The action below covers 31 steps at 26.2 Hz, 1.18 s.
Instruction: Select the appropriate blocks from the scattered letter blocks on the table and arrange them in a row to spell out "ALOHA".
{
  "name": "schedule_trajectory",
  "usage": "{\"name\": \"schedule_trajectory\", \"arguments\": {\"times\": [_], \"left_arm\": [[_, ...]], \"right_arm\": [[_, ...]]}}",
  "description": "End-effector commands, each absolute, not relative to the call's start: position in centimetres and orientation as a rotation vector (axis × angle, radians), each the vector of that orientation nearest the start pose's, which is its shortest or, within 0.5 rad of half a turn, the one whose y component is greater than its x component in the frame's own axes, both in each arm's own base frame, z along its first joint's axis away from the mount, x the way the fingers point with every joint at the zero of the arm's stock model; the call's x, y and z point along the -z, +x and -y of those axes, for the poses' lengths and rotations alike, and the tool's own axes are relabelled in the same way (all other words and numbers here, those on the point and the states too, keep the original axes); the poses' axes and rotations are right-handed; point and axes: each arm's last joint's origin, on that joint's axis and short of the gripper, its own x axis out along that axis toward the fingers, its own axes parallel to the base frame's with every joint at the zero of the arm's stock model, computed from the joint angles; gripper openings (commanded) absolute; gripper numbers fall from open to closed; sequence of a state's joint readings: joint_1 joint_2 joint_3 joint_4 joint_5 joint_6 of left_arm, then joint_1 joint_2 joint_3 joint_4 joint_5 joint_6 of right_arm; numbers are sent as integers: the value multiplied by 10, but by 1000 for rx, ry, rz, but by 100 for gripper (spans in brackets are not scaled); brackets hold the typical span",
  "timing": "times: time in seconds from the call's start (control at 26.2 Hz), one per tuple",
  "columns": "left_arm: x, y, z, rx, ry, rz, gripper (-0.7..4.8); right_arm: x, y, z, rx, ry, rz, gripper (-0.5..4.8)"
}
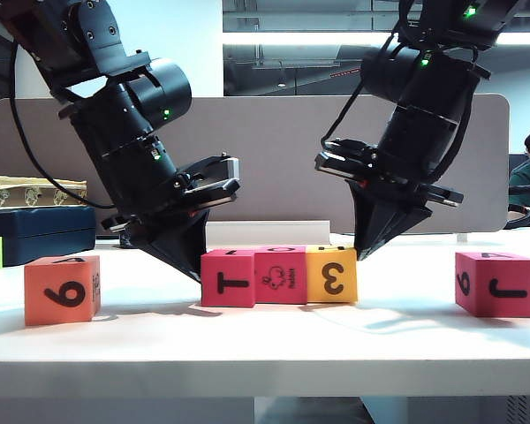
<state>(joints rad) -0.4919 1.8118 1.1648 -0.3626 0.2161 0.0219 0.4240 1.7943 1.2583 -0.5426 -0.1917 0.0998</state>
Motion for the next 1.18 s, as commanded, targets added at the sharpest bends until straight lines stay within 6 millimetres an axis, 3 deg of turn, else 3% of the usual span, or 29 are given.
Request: {"name": "schedule_trajectory", "arguments": {"times": [0.04,0.65,0.88,1.07,1.18], "left_arm": [[-181,318,183,694,145,-1005,-5],[-183,322,178,508,261,-980,-5],[-215,322,177,508,362,-1101,-5],[-244,321,177,515,362,-1088,-5],[-250,316,176,582,316,-1093,-5]], "right_arm": [[-206,332,-157,-481,-52,-1078,-6],[-206,334,-155,-398,-99,-1059,-6],[-209,331,-153,-383,-109,-1070,-6],[-230,322,-149,-389,-101,-1028,-6],[-266,304,-141,-411,-106,-950,-6]]}}
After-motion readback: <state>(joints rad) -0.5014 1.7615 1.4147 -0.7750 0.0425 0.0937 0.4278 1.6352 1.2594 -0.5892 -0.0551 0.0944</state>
